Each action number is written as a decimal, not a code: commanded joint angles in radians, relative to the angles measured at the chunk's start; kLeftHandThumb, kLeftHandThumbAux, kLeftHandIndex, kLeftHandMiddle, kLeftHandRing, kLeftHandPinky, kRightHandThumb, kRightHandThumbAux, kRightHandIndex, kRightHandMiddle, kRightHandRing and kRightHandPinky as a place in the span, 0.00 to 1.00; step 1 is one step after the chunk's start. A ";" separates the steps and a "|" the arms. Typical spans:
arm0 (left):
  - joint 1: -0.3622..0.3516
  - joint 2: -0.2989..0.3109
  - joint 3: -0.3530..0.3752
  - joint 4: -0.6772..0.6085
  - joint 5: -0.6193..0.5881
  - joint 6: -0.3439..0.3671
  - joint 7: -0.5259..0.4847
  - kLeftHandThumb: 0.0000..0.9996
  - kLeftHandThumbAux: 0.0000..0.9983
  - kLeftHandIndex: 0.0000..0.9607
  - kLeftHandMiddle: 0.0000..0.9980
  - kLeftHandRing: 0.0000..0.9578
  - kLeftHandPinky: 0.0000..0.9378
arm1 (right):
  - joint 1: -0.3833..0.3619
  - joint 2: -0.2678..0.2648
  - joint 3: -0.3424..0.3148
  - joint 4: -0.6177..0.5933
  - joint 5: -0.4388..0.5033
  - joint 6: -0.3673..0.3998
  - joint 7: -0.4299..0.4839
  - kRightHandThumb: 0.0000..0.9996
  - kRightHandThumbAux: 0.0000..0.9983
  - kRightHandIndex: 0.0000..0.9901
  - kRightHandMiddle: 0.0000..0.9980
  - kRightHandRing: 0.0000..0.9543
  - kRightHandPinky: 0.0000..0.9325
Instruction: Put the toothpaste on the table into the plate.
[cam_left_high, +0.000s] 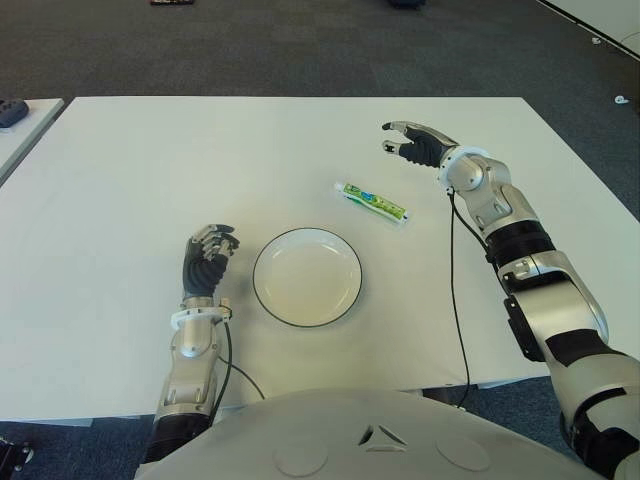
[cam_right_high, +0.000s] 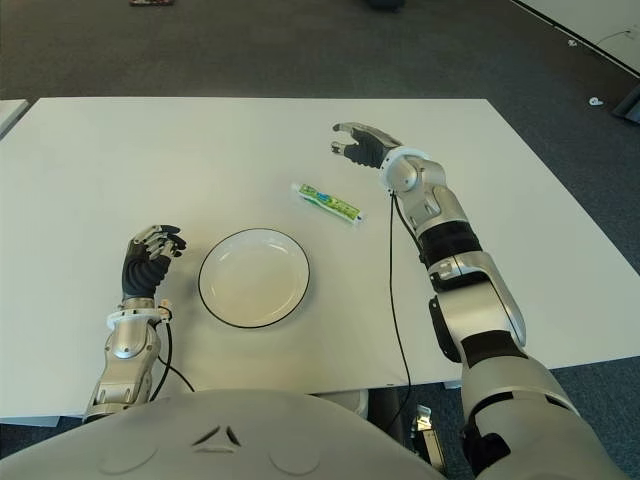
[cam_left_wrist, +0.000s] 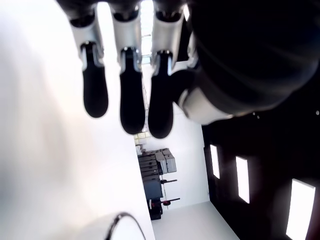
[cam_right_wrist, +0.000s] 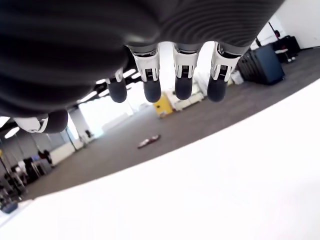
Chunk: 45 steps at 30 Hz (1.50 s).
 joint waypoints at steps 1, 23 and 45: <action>0.004 -0.008 0.003 -0.010 0.005 0.013 0.013 0.70 0.72 0.45 0.55 0.55 0.53 | -0.081 0.028 0.073 0.122 -0.061 -0.014 0.008 0.55 0.17 0.00 0.00 0.00 0.00; 0.017 0.018 0.004 -0.003 0.009 -0.025 0.000 0.70 0.72 0.45 0.57 0.57 0.55 | -0.224 0.157 0.289 0.582 -0.213 -0.093 -0.097 0.48 0.19 0.00 0.00 0.00 0.00; 0.047 0.003 0.001 -0.043 0.026 0.015 0.015 0.70 0.72 0.45 0.57 0.57 0.56 | -0.161 0.218 0.318 0.636 -0.205 -0.037 -0.103 0.48 0.19 0.00 0.00 0.00 0.00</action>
